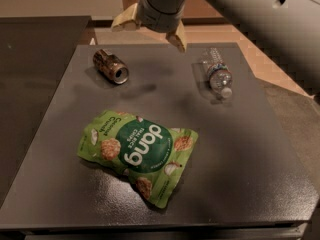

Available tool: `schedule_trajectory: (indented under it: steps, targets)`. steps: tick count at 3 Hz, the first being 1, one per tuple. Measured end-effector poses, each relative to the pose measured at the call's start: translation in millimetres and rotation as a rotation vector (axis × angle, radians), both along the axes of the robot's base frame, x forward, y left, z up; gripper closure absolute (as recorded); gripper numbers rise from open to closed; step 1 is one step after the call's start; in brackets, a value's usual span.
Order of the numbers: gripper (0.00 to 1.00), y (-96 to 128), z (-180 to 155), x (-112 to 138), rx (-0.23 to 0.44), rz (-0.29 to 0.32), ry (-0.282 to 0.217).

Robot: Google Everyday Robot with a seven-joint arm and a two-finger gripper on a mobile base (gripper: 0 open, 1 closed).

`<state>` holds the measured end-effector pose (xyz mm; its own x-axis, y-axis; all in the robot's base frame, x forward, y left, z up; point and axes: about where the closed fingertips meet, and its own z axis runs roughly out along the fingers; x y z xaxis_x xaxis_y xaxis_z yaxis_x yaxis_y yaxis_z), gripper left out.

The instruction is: Place orange can upright

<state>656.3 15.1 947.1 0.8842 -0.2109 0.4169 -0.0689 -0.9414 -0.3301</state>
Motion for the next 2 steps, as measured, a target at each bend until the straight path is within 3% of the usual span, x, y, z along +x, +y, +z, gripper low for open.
schedule_trajectory:
  steps: [1,2]
  targets:
    - [0.00,0.1,0.1,-0.1,0.001,-0.002,0.001]
    - [0.00,7.4,-2.9,4.5,-0.051,0.066,0.022]
